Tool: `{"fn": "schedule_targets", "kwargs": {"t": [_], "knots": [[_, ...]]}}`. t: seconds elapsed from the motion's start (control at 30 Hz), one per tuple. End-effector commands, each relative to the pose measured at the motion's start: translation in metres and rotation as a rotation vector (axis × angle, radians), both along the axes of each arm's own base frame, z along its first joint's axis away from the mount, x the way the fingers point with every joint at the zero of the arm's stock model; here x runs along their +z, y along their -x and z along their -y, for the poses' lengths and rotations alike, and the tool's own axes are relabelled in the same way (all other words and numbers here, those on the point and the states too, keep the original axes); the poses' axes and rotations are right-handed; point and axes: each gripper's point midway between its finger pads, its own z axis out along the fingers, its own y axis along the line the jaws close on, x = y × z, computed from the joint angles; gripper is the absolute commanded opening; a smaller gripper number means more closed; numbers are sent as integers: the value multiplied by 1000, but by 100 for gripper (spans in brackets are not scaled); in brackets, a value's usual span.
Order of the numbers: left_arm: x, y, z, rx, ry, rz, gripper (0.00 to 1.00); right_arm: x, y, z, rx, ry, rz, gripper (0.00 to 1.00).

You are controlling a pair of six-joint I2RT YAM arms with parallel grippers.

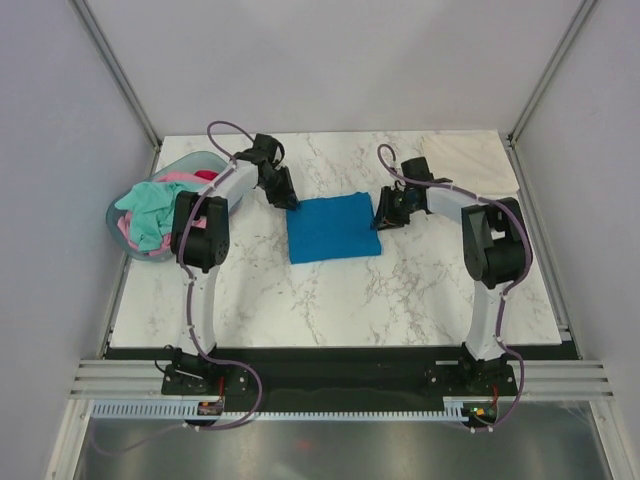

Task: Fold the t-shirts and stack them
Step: Fold the tshirt

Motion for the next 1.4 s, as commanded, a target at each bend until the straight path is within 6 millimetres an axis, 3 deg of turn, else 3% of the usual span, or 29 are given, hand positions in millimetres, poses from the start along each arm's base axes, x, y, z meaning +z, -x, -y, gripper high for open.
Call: {"fn": "schedule_targets", "kwargs": {"t": [0.0,0.1,0.2,0.23,0.27,0.37,0.4,0.47,0.5,0.57,0.6,0.67,0.7,0.77,0.87,0.9,1.0,1.1,1.17,1.23,1.37], "knots": [[-6,-22,7,-26,17,31,28,15,4,10,-17,41,77,31],[17,-30,12,-40,44,71,29,23,12,8,-32,11,79,23],[53,-26,9,-42,42,129,30,41,13,9,-50,-6,104,25],[59,-21,7,-45,39,131,31,49,14,7,-51,-17,113,30],[84,-16,7,-49,47,172,32,61,16,7,-55,-22,125,33],[99,8,8,-69,51,172,33,82,23,2,-40,-34,146,38],[119,20,14,-90,75,200,33,87,26,-6,-22,-45,155,38],[113,44,20,-115,87,161,33,94,33,-20,16,-80,154,35],[110,62,29,-146,116,142,34,96,37,-31,45,-95,158,27],[104,79,42,-165,174,109,34,95,41,-49,93,-151,142,16],[88,101,52,-195,207,50,34,93,44,-56,112,-169,135,11],[83,108,62,-197,241,60,34,90,46,-66,143,-222,131,5],[65,121,64,-201,230,17,34,78,52,-65,141,-220,107,5],[47,129,66,-197,220,-16,33,59,54,-60,138,-187,96,4],[10,138,52,-141,116,-65,33,16,72,-42,122,-101,43,5],[-3,144,46,-119,87,-93,33,10,75,-40,124,-94,36,5],[-16,145,34,-84,28,-109,33,3,81,-35,116,-75,31,5],[1,141,33,-78,23,-79,33,16,80,-33,108,-72,62,5],[18,137,37,-86,42,-46,33,36,79,-36,112,-100,88,5],[46,130,42,-90,77,5,33,60,75,-47,123,-166,109,5],[68,121,50,-92,142,22,33,95,60,-78,155,-278,153,6]]}}
